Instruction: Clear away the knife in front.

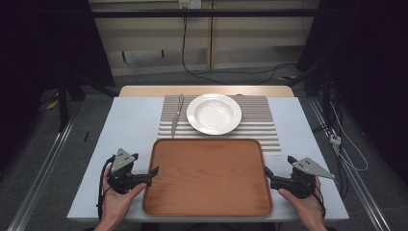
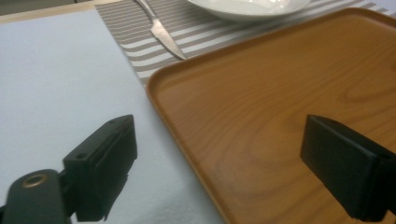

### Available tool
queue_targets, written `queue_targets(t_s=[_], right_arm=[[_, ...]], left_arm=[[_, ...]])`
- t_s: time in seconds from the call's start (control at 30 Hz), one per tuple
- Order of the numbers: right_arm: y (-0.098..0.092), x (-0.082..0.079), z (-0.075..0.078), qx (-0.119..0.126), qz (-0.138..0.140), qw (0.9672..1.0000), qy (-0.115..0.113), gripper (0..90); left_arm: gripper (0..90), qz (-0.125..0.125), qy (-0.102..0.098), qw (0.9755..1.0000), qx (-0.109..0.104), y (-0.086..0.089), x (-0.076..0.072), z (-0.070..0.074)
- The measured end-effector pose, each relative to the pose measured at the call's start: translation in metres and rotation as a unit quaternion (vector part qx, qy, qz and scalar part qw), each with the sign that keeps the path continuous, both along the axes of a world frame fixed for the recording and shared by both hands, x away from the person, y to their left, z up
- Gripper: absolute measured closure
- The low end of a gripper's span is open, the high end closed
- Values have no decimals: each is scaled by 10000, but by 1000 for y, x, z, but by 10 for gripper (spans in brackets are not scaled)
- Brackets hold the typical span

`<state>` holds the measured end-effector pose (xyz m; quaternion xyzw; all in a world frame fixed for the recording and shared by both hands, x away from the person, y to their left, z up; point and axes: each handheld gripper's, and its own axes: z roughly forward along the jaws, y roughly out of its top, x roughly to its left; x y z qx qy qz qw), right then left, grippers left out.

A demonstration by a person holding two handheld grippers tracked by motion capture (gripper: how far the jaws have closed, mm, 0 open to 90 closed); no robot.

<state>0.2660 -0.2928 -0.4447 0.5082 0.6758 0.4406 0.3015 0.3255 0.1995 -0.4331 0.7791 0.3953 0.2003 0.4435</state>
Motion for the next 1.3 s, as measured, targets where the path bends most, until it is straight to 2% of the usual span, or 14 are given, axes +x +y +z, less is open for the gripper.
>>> queue_targets(t_s=[0.13,0.2,0.23,0.4,0.47,0.53,0.6,0.73,0.93,1.03,1.1,1.13,1.27,1.3], right_arm=[[1,3,-1,25,-43,10000,39,57],[1,3,-2,24,-12,10000,49,58],[0,2,-1,29,-8,10000,37,57],[-1,1,-1,55,24,9999,85,54],[-2,1,-2,62,25,9999,115,50],[-2,0,-1,73,23,9999,106,48],[-2,1,-2,75,26,9999,116,48],[-1,1,-1,62,12,9999,130,48],[1,2,-1,19,9,9999,119,48],[2,1,-1,31,33,9999,135,48],[2,2,-1,40,47,9999,153,48],[2,2,-1,49,39,9999,154,49],[2,2,-1,48,49,9999,151,49],[2,2,-1,55,55,9999,146,49]], left_arm=[[84,-70,-28,9999,130,-4,0,3],[74,-74,15,10000,52,-4,3,2],[71,-107,45,9999,115,-5,4,3],[74,-151,132,9998,40,-10,12,6],[84,-247,171,9995,3,-11,15,6],[90,-314,201,9993,60,-14,20,6],[85,-386,318,9987,68,-14,24,6],[70,-352,304,9989,52,-15,31,9],[84,-403,374,9984,146,-21,43,12],[86,-474,416,9979,150,-22,50,16],[124,-571,415,9975,90,-23,54,19],[91,-548,387,9977,120,-24,57,20],[92,-460,350,9983,93,-27,66,26],[92,-457,358,9982,143,-28,69,28]])
